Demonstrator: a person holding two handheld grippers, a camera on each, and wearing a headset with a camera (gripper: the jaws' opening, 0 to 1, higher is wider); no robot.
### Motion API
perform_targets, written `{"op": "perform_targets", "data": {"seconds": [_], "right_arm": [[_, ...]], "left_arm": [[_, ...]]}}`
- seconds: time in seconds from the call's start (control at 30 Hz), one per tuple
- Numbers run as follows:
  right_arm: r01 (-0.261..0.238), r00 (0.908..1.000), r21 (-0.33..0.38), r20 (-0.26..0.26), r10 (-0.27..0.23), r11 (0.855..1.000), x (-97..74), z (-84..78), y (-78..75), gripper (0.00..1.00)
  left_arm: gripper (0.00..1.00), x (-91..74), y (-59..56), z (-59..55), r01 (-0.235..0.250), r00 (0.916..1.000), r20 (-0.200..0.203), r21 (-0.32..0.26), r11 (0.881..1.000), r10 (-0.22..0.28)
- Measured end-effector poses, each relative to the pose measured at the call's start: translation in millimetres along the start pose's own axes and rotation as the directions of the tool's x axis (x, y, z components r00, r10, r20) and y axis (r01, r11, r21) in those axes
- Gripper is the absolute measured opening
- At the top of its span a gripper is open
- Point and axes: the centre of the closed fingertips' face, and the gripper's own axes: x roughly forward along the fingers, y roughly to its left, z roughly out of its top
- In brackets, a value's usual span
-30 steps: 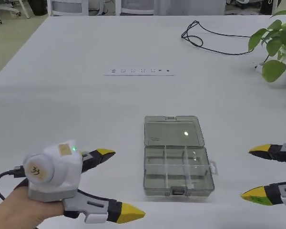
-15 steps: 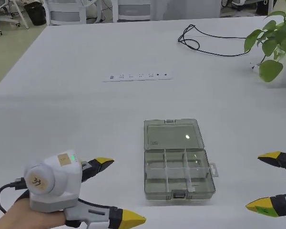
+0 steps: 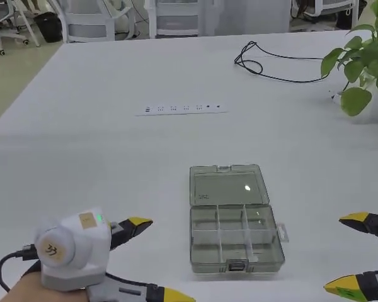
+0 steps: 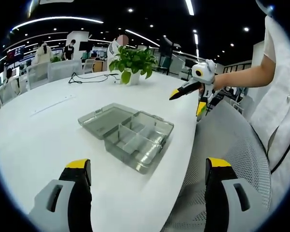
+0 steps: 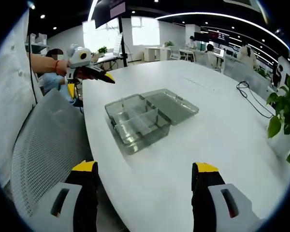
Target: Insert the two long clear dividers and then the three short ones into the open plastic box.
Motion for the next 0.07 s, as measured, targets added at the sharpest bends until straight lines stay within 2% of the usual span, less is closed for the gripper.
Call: {"op": "perform_targets", "data": {"seconds": [0.07], "right_arm": [[0.0, 1.0, 0.0, -0.001, 0.0, 1.0, -0.1, 0.2, -0.1, 0.8]], "left_arm": [[1.0, 0.0, -0.2, -0.3, 0.0, 1.0, -0.002, 0.001, 1.0, 0.0]]}}
